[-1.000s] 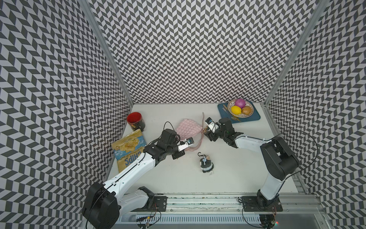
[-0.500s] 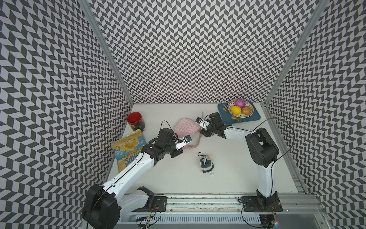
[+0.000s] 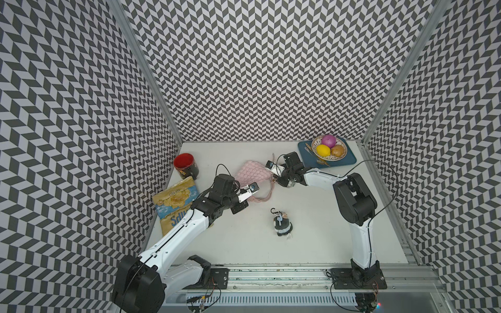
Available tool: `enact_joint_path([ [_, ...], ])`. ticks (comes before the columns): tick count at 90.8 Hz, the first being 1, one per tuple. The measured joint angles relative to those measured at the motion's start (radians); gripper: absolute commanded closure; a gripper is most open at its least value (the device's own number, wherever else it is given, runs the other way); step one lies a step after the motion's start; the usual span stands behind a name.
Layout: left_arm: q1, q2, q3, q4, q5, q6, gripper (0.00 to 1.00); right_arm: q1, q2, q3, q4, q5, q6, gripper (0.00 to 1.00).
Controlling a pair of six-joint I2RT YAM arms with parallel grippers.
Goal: Remove the decoration from the bag
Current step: Adjust the bag at the center of the board.
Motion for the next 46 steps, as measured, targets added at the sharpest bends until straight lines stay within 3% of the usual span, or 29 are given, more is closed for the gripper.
enact_joint_path([
  [25, 0.006, 0.002, 0.0, 0.009, -0.001, -0.007, 0.98, -0.003, -0.129, -0.165, 0.019, -0.018, 0.043, 1.0],
  [46, 0.006, 0.052, 0.001, 0.017, -0.008, -0.011, 0.84, -0.007, -0.301, -0.288, -0.002, -0.01, 0.149, 1.0],
])
